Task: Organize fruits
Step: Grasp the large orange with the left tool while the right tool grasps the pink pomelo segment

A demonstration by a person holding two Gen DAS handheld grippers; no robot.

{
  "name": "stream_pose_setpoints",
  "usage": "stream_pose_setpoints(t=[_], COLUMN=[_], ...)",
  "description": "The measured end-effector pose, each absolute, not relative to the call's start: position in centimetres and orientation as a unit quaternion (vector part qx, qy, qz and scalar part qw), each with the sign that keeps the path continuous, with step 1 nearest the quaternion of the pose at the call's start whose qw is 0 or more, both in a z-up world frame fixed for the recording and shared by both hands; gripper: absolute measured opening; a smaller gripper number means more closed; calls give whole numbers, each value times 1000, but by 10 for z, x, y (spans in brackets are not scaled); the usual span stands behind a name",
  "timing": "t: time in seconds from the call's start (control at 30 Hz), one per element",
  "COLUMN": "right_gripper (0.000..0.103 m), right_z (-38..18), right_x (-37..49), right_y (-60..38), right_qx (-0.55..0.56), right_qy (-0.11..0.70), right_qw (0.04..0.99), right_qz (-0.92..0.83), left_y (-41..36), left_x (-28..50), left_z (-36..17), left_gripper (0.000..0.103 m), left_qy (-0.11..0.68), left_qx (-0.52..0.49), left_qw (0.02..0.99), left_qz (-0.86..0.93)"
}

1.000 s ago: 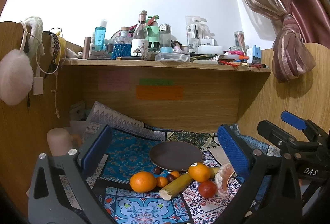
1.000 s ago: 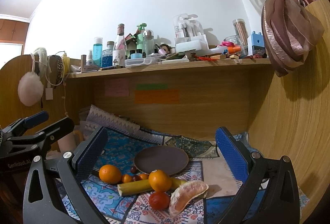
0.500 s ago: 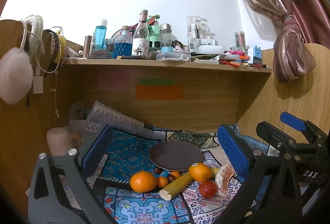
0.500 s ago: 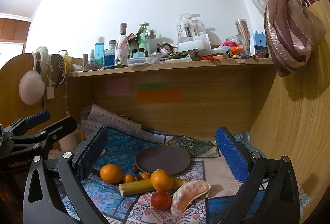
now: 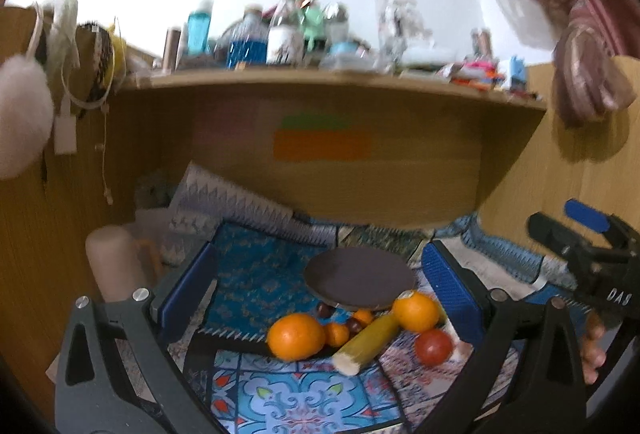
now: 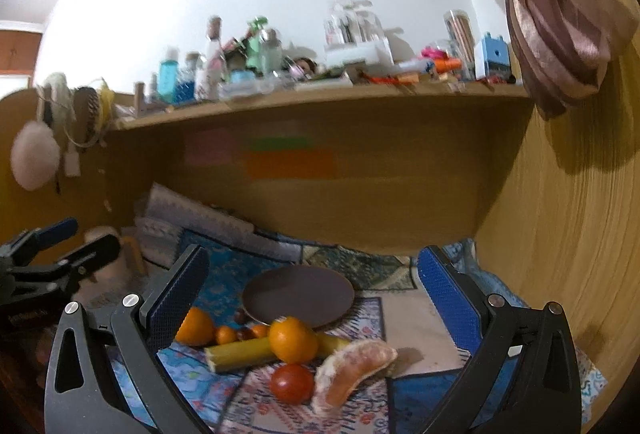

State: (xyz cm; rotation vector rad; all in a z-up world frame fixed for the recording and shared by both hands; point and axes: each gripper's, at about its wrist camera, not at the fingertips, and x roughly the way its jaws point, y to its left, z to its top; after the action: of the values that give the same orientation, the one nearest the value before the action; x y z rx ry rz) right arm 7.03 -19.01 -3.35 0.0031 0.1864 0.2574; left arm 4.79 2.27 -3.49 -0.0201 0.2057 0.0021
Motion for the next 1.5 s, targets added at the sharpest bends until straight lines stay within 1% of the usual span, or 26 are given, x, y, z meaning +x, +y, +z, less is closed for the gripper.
stream_pose_setpoints(t=[0.03,0.1,0.17,0.23,0.3,0.37,0.47,0.57,0.7,1.07,1.2,1.27,1.33,1.4,1.5], right_gripper=[103,103,102,100,95,87,81,80,80,80,80,74,74,72,71], right_z=[-37,-47,-59,-71,-83,-92,-106,-114,-126,-146,-147,-148,-148,-150,-153], right_x=[75,87,100,111,121,129,139,143,150,174,173,173,175,177,177], right_y=[-192,-196,-201,-206,-210,-213,-215,-214,-207,-205,-195,-196,-200,-204,-205], right_qx=[1,-4,-10,-15,-20,-20,-12,-2,9,38,6,12,29,50,63], right_qy=[101,124,151,180,209,234,274,294,323,374,377,381,391,401,407], right_qw=[987,986,983,978,973,967,956,949,938,919,920,917,912,907,903], right_qz=[122,114,109,101,98,100,106,111,124,119,108,114,118,123,123], left_y=[27,36,44,51,57,62,69,72,73,59,58,59,60,61,61], left_x=[54,65,78,88,98,109,124,137,154,181,189,192,195,196,196], left_z=[-40,-49,-60,-69,-81,-92,-108,-122,-132,-143,-151,-155,-159,-159,-160], left_gripper=[102,94,89,89,84,82,79,76,75,75,75,75,74,69,68], left_qy=[114,138,166,187,210,237,277,311,344,373,380,383,386,385,380], left_qx=[-13,-16,-16,-19,-21,-22,-26,-18,-14,-2,-3,-4,-11,-21,-23], left_qw=[993,990,986,982,977,971,960,950,938,925,922,921,920,919,921], left_qz=[2,3,3,2,-1,-4,-18,-28,-41,-71,-69,-67,-70,-77,-77])
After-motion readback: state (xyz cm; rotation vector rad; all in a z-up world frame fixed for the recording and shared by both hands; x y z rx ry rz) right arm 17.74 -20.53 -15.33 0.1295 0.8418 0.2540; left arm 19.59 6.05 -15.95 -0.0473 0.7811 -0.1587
